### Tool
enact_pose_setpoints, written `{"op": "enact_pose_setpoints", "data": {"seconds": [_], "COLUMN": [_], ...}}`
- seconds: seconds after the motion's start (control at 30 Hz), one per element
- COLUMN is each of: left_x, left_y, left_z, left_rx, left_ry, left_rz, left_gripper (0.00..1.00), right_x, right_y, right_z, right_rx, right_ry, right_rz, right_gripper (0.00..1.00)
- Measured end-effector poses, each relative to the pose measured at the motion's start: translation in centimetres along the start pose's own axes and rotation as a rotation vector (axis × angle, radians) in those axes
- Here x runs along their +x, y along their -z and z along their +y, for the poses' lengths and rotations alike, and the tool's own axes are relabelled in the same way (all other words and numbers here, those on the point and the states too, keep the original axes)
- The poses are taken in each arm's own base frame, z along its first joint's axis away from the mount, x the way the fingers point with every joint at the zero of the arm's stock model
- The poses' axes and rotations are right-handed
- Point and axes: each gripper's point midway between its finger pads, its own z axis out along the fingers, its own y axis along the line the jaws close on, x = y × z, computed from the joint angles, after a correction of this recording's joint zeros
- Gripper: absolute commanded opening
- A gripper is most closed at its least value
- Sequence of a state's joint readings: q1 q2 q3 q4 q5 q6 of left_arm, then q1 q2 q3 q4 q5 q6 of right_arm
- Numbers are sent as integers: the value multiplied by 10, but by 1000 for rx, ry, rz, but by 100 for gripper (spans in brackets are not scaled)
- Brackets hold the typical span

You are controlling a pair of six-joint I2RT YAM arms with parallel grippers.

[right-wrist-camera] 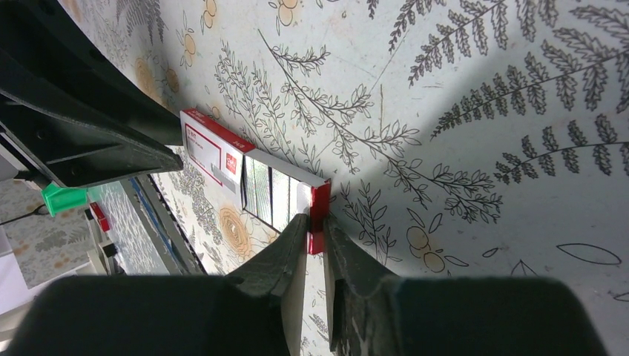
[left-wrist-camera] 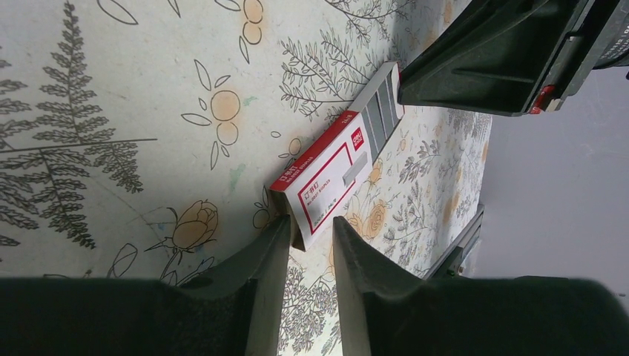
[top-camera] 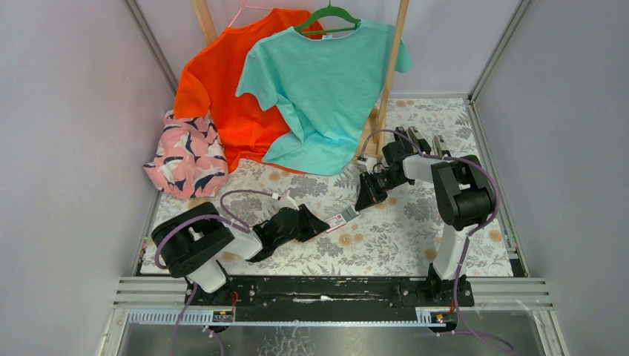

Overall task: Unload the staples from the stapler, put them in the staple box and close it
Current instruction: Close the staple box at the center of the board.

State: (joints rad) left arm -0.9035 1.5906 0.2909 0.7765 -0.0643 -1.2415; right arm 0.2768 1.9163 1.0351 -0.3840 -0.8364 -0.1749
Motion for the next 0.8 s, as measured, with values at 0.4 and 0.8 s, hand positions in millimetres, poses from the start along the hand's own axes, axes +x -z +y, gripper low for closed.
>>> {"op": "enact_pose_setpoints", "data": {"seconds": [0.4, 0.8], "left_x": [0, 0], "left_y": [-1, -1], "left_z": [0, -1], "left_rx": [-3, -6], "left_ry": [0, 2], "left_rz": [1, 1], "left_gripper": [35, 34], "right_x": [0, -1], "right_y": [0, 1], "right_z": [0, 0], "right_rx": [12, 43], "right_ry": [-7, -14], "right_rz": [1, -12], "right_gripper": [20, 19]}}
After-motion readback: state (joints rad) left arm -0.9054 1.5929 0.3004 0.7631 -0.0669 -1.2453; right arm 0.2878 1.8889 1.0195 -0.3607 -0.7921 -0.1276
